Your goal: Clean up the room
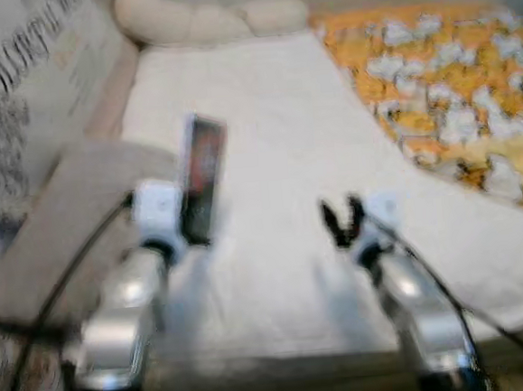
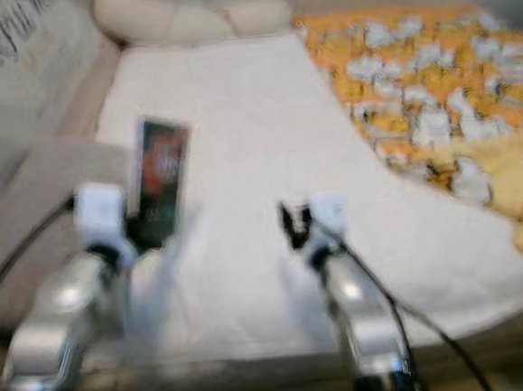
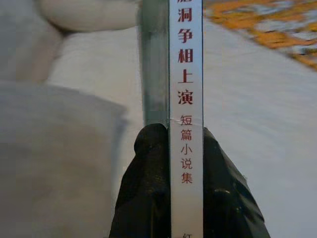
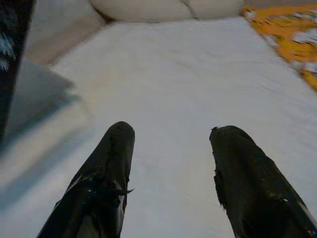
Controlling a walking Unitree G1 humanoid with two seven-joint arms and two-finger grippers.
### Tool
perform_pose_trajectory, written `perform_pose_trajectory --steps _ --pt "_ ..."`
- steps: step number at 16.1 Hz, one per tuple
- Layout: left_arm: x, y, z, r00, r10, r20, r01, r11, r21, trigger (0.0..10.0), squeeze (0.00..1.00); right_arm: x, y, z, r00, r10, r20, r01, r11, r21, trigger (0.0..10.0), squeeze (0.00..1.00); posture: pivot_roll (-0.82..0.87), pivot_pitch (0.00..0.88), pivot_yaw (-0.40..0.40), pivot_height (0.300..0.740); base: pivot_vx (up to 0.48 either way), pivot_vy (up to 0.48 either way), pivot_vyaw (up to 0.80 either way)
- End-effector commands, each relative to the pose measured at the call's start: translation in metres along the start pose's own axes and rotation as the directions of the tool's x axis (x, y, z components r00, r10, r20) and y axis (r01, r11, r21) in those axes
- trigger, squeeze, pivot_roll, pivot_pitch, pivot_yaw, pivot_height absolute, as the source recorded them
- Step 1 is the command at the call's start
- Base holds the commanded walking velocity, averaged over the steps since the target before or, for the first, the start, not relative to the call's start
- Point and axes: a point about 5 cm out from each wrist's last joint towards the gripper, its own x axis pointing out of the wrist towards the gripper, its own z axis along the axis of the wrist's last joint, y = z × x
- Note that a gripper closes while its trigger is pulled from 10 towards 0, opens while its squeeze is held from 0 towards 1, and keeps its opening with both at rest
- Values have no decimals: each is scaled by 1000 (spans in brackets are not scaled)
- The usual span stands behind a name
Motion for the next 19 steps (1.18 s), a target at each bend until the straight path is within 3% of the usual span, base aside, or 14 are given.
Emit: perform_pose_trajectory --steps 1,7,10,13,16,19 --pt "2 -9 12 998 -37 58 37 999 6 10000 0 -3 -14 -2 998 -57 -4 57 998 20 10000 0 24 0 16 740 341 0 0" --pt "3 -27 7 975 -222 27 221 975 25 10000 0 -7 -22 0 998 -62 0 62 998 6 10000 0 2 0 25 740 55 0 0" --pt "18 -29 8 958 -288 -7 288 957 -49 10000 0 -9 -28 8 999 -9 31 9 1000 6 10000 0 -5 0 23 740 0 0 0" --pt "39 -30 8 934 -354 -52 346 931 -117 10000 0 -12 -34 16 993 119 25 -119 993 -11 10000 0 -22 0 27 740 0 0 0" --pt "68 -36 9 908 -416 -53 379 868 -320 10000 0 -22 -44 29 946 322 -17 -323 943 -87 10000 0 -64 0 57 740 0 0 0" --pt "83 -44 8 883 -468 -40 395 785 -478 10000 0 -35 -50 33 896 434 -97 -442 891 -99 10000 0 -101 0 72 740 0 0 0"
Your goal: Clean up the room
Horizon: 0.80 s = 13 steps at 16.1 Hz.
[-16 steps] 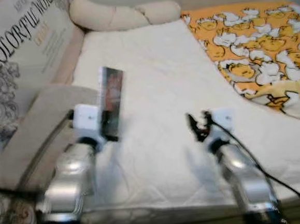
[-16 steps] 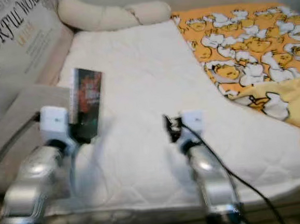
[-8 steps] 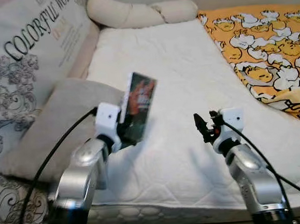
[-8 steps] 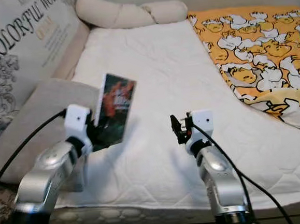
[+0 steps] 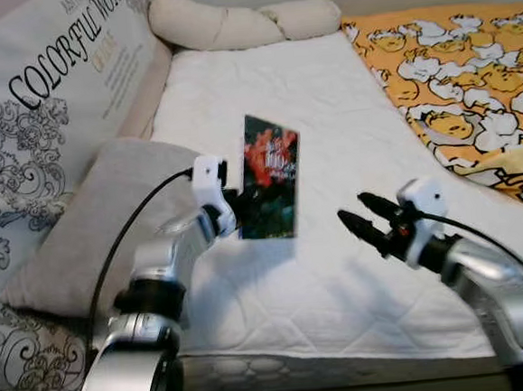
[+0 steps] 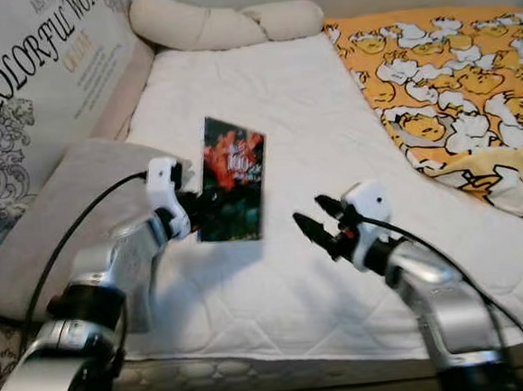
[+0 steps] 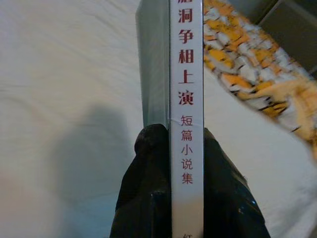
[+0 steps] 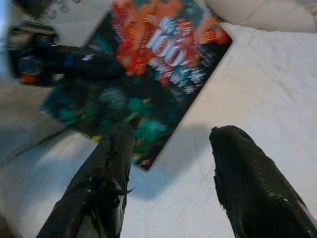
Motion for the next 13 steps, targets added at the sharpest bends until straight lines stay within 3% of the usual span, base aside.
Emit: perform_pose_trajectory --steps 1,4,5,7,8,13 --pt "4 -3 4 999 -44 28 46 997 -63 10000 0 -5 5 2 998 56 -13 -56 998 15 10000 0 -126 0 77 740 0 0 0" --pt "19 -15 -19 992 -122 -21 113 961 -251 10000 0 -25 14 3 988 134 -77 -131 991 39 10000 0 -172 35 89 740 0 0 0" --pt "21 -16 -28 990 -128 -54 111 961 -255 10000 0 -28 17 3 985 147 -92 -143 988 49 10000 0 -184 46 92 740 0 0 0" --pt "20 -8 -56 980 -31 -197 8 993 -115 10000 0 -37 24 3 980 161 -118 -153 985 76 10000 0 -214 78 98 740 0 0 0" --pt "19 -5 -59 977 -4 -214 -16 996 -92 10000 0 -38 25 3 979 165 -122 -156 985 80 10000 0 -216 81 98 740 0 0 0" --pt "10 20 -56 967 190 -167 -189 982 23 10000 0 -44 32 0 968 170 -186 -158 984 76 10000 0 -221 100 87 740 0 0 0"
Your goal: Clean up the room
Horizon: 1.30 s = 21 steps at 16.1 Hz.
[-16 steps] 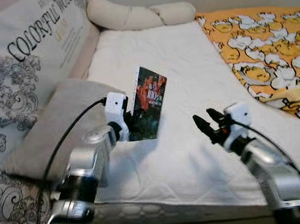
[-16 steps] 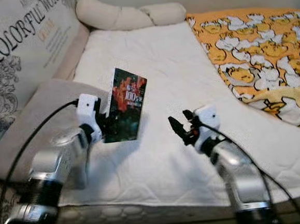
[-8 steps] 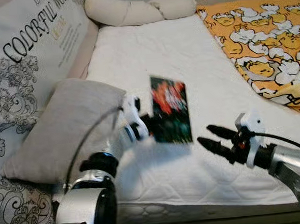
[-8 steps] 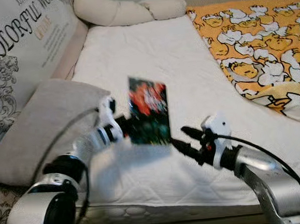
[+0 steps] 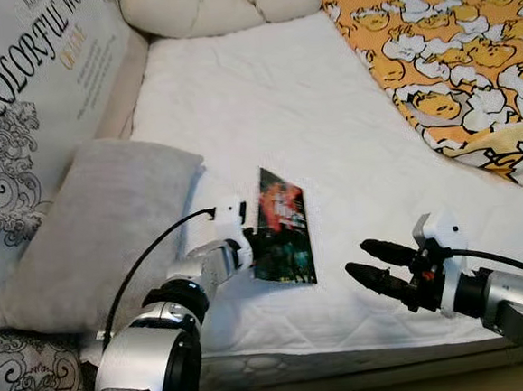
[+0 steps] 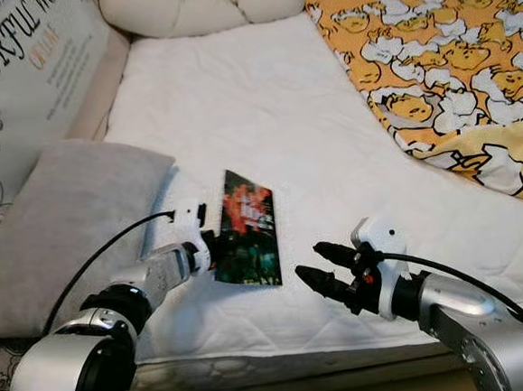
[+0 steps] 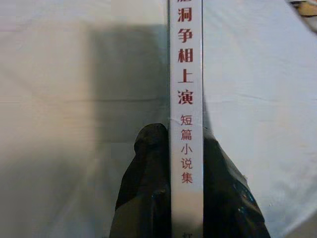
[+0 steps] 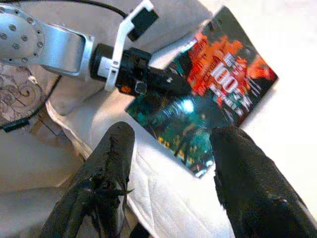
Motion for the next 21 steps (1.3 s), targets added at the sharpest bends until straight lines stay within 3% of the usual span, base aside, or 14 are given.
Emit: perform_pose_trajectory --steps 1,8,9,15,21 --pt "-3 6 15 998 45 50 -47 998 40 10000 0 -1 2 -1 999 -4 -35 4 1000 -16 10000 0 -221 100 87 740 0 0 0" --pt "-9 19 24 990 111 82 -123 980 155 10000 0 0 3 0 998 4 -60 -6 1000 -27 10000 0 -228 104 76 740 0 0 0" --pt "-9 20 25 989 116 88 -128 980 152 10000 1000 0 4 -1 998 12 -62 -14 1000 -23 10000 0 -228 104 75 740 0 0 0" --pt "-11 23 30 987 133 94 -151 962 229 10000 1000 1 5 -1 998 22 -60 -23 1000 -16 10000 0 -231 94 73 740 0 0 0" --pt "-26 42 55 972 190 138 -226 918 325 10000 1000 4 4 -2 998 23 -61 -24 1000 -15 10000 0 -217 41 60 740 0 0 0"
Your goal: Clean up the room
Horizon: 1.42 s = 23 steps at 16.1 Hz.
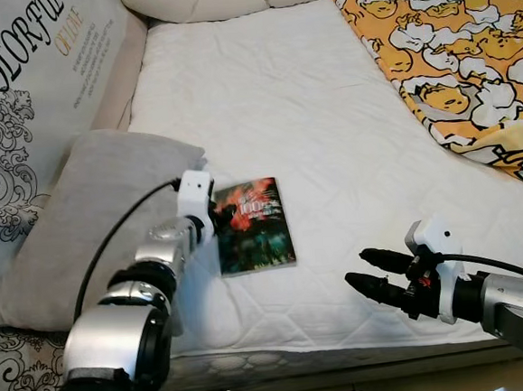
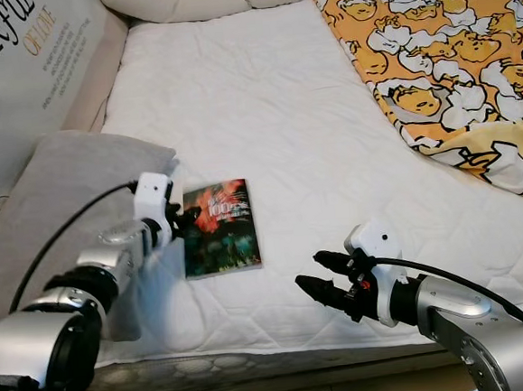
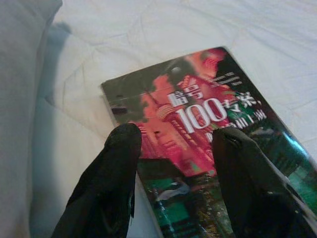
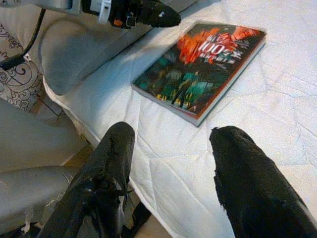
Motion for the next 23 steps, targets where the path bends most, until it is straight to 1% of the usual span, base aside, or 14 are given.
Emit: perform_pose_trajectory --steps 1,2,3,4,5,8,9,10,14,15,16,17,19,23 --pt "-2 5 4 1000 2 1 -2 1000 23 10000 1000 2 1 3 1000 6 13 -6 1000 -10 10000 0 -217 41 60 740 0 0 0" --pt "-4 9 11 999 -28 24 28 1000 -2 10000 1000 5 -1 5 999 -15 41 15 1000 2 10000 0 -192 2 54 740 0 0 0" --pt "-5 10 18 996 -73 59 75 996 -37 10000 875 9 -1 5 998 -31 61 30 999 10 10000 0 -179 0 53 740 0 0 0" --pt "-6 10 24 990 -109 93 117 989 -89 10000 78 16 -1 4 996 -62 72 62 998 5 10000 0 -165 0 50 740 0 0 0" --pt "-7 9 28 986 -119 120 131 987 -92 10000 0 20 -2 3 992 -97 75 97 995 -4 10000 0 -148 0 46 740 0 0 0" --pt "-11 3 38 954 -146 262 167 984 -60 10000 0 35 -19 -1 946 -308 102 306 952 35 10000 0 -100 0 41 740 0 0 0" --pt "-25 -3 37 916 -114 385 140 989 -42 10000 0 46 -21 5 904 -391 172 383 920 79 10000 0 -84 0 39 740 0 0 0" --pt "-33 -4 36 905 -84 418 111 993 -40 10000 0 50 -18 8 899 -394 192 385 919 85 10000 0 -76 0 35 740 0 0 0" --pt "-62 -15 30 889 -11 458 30 999 -33 10000 78 62 -18 14 829 -495 259 467 869 167 10000 0 -39 0 14 740 0 -156 0" --pt "-70 -18 27 890 28 456 -11 999 -40 10000 165 67 -14 13 826 -497 265 470 868 162 10000 0 -33 0 8 740 0 -401 0" --pt "-76 -19 22 891 60 450 -46 998 -43 10000 439 70 -11 13 826 -495 270 471 869 154 10000 0 -29 0 3 740 0 -458 0" --pt "-79 -18 19 893 90 442 -85 996 -31 10000 522 71 -9 12 825 -494 273 471 869 149 10000 0 -28 0 2 740 0 -461 0" --pt "-85 -20 14 902 110 418 -126 992 11 10000 514 73 -8 11 820 -502 276 478 865 151 10000 0 -27 0 0 740 0 -461 0" --pt "-91 -18 8 906 159 392 -171 985 -3 10000 498 74 -11 8 800 -534 274 512 845 151 10000 0 -30 0 4 740 0 -459 0"
